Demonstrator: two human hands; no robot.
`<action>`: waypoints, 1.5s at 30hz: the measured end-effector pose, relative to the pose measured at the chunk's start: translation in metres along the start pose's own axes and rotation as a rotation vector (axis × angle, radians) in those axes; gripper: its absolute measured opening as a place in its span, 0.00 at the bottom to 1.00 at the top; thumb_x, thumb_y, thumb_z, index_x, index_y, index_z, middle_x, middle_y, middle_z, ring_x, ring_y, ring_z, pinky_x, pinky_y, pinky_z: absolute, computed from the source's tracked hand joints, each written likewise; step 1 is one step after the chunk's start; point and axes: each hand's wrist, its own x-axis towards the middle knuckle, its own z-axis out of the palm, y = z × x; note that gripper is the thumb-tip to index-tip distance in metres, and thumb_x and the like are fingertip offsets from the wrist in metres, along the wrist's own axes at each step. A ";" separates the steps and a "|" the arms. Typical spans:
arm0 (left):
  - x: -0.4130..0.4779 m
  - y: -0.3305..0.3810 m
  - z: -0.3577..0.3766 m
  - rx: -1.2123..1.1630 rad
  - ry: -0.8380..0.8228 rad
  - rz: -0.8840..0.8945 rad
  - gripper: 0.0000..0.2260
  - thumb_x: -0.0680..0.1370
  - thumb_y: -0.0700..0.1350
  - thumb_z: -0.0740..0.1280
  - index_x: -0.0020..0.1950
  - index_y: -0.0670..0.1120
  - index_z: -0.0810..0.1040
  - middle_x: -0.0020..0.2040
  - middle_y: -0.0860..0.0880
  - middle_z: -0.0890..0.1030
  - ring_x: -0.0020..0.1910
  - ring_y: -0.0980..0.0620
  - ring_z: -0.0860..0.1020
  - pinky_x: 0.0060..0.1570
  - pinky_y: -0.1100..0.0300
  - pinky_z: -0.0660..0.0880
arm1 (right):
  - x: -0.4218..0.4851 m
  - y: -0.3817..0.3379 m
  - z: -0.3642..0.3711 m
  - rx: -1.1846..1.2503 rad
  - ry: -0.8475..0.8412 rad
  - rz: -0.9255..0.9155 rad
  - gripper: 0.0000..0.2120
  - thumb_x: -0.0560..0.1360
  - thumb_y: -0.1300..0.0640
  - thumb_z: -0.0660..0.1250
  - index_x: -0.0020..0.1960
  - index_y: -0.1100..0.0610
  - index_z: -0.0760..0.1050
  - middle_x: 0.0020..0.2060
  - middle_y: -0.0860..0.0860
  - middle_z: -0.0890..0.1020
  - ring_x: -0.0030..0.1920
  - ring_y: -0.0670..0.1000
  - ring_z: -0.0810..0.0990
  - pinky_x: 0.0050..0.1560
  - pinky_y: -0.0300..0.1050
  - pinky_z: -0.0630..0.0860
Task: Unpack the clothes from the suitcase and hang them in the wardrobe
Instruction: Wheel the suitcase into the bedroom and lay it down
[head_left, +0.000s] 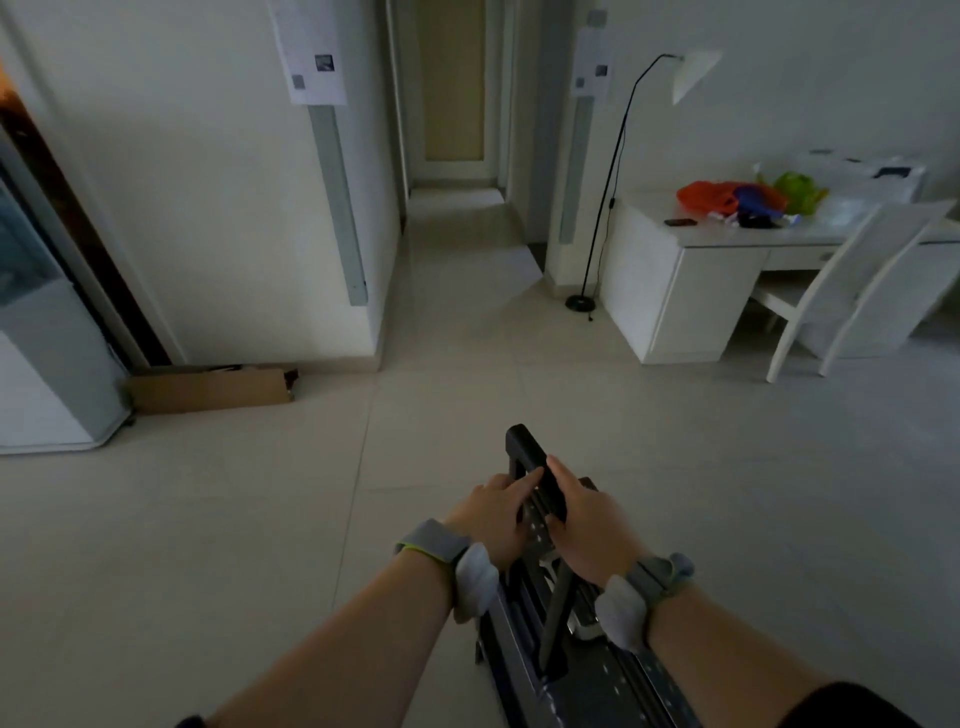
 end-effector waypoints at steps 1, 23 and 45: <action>0.016 -0.008 -0.011 0.019 0.002 0.010 0.28 0.81 0.48 0.57 0.78 0.51 0.48 0.71 0.41 0.64 0.67 0.38 0.68 0.66 0.51 0.66 | 0.020 0.000 0.001 0.002 0.009 0.007 0.32 0.79 0.56 0.58 0.78 0.52 0.45 0.49 0.53 0.81 0.45 0.51 0.80 0.47 0.46 0.78; 0.377 -0.216 -0.226 0.239 -0.108 0.256 0.28 0.81 0.46 0.57 0.78 0.46 0.48 0.78 0.46 0.47 0.76 0.42 0.50 0.73 0.51 0.54 | 0.461 -0.024 -0.012 -0.002 0.065 0.301 0.31 0.79 0.55 0.59 0.77 0.54 0.48 0.60 0.55 0.78 0.55 0.53 0.80 0.52 0.42 0.76; 0.766 -0.416 -0.440 0.543 -0.172 0.101 0.38 0.78 0.45 0.62 0.78 0.51 0.38 0.77 0.56 0.36 0.76 0.43 0.36 0.73 0.41 0.49 | 0.955 -0.020 -0.024 0.018 0.158 0.317 0.11 0.79 0.51 0.57 0.58 0.55 0.67 0.50 0.53 0.80 0.48 0.54 0.81 0.43 0.46 0.78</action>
